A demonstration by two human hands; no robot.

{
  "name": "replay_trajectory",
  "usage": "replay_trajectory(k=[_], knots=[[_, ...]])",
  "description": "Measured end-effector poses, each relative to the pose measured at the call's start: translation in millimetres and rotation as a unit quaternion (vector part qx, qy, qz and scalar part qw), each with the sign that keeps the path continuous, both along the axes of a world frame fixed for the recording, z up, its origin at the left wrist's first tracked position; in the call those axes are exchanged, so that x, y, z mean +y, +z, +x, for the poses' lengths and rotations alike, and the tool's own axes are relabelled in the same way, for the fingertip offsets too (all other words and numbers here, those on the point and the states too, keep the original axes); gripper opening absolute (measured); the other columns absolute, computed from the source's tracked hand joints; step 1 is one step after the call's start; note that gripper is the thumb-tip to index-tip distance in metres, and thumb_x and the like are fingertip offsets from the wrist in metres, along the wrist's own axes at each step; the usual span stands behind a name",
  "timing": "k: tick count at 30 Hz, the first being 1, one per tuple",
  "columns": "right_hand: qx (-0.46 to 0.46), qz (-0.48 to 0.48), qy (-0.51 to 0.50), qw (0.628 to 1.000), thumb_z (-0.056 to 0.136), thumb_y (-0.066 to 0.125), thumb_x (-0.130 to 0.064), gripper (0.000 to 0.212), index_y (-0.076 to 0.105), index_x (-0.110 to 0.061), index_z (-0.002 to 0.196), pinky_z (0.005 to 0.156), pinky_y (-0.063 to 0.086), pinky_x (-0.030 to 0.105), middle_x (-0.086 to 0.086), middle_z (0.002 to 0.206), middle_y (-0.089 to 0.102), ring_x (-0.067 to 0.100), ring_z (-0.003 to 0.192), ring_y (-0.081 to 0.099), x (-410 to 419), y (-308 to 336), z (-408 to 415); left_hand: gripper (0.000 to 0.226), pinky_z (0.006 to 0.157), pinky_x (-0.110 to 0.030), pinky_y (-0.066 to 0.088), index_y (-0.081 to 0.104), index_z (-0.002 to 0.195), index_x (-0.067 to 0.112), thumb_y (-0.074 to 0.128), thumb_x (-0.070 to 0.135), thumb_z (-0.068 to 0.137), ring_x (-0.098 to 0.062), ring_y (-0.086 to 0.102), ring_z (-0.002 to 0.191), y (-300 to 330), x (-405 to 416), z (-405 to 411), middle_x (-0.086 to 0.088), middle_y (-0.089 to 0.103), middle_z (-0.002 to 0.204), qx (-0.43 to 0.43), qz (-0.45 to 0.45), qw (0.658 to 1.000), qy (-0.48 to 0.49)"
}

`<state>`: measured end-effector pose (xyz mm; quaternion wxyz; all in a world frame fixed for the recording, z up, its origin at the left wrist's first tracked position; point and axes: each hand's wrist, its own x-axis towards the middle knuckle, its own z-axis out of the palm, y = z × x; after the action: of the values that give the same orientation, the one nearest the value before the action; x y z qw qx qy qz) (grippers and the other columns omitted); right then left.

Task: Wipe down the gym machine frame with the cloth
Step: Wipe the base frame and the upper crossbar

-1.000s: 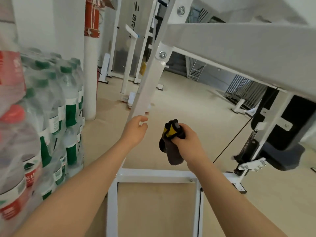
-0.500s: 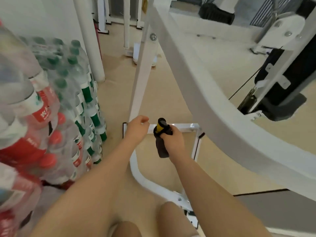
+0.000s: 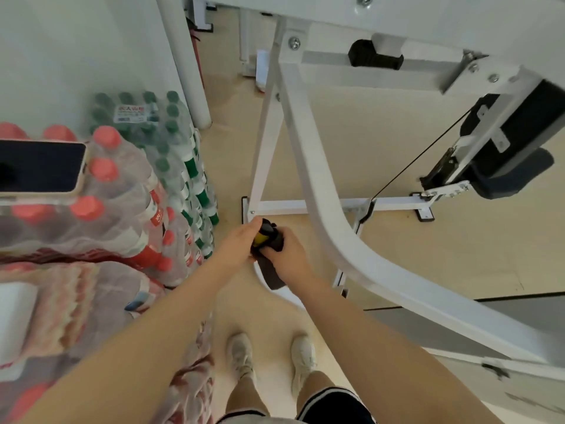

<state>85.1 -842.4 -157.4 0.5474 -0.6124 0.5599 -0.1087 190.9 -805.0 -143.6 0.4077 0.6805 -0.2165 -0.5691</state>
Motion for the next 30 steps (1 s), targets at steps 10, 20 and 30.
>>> replay_trajectory(k=[10, 20, 30], knots=[[-0.237, 0.097, 0.098, 0.962, 0.091, 0.046, 0.003, 0.02, 0.043, -0.014, 0.103, 0.066, 0.044, 0.01, 0.0, 0.093, 0.052, 0.006, 0.082, 0.052, 7.7, 92.9, -23.7, 0.022, 0.088, -0.036, 0.05, 0.062, 0.092, 0.021, 0.05, 0.003, 0.091, -0.021, 0.062, 0.097, 74.3, 41.2, -15.2, -0.005, 0.067, 0.097, -0.037, -0.134, 0.983, 0.121], [-0.197, -0.089, 0.144, 0.966, 0.086, 0.064, -0.01, 0.021, 0.052, -0.025, 0.094, 0.059, 0.048, 0.018, -0.005, 0.097, 0.055, 0.012, 0.083, 0.054, -41.0, 149.9, -121.7, 0.028, 0.059, -0.026, 0.047, 0.058, 0.097, 0.017, 0.043, -0.005, 0.09, -0.016, 0.057, 0.066, 97.3, 21.5, -82.3, -0.002, 0.065, 0.076, -0.025, -0.171, 0.979, 0.106], [0.116, -0.187, 0.19, 0.957, 0.092, 0.055, -0.034, 0.061, 0.03, -0.009, 0.141, 0.102, 0.031, 0.033, 0.014, 0.147, 0.028, 0.031, 0.133, 0.03, -70.2, 93.9, -108.7, 0.029, 0.074, -0.018, 0.049, 0.049, 0.118, 0.007, 0.052, 0.005, 0.09, -0.02, 0.06, 0.09, 61.2, -34.0, -89.4, -0.009, 0.062, 0.101, -0.181, -0.072, 0.97, 0.144]])
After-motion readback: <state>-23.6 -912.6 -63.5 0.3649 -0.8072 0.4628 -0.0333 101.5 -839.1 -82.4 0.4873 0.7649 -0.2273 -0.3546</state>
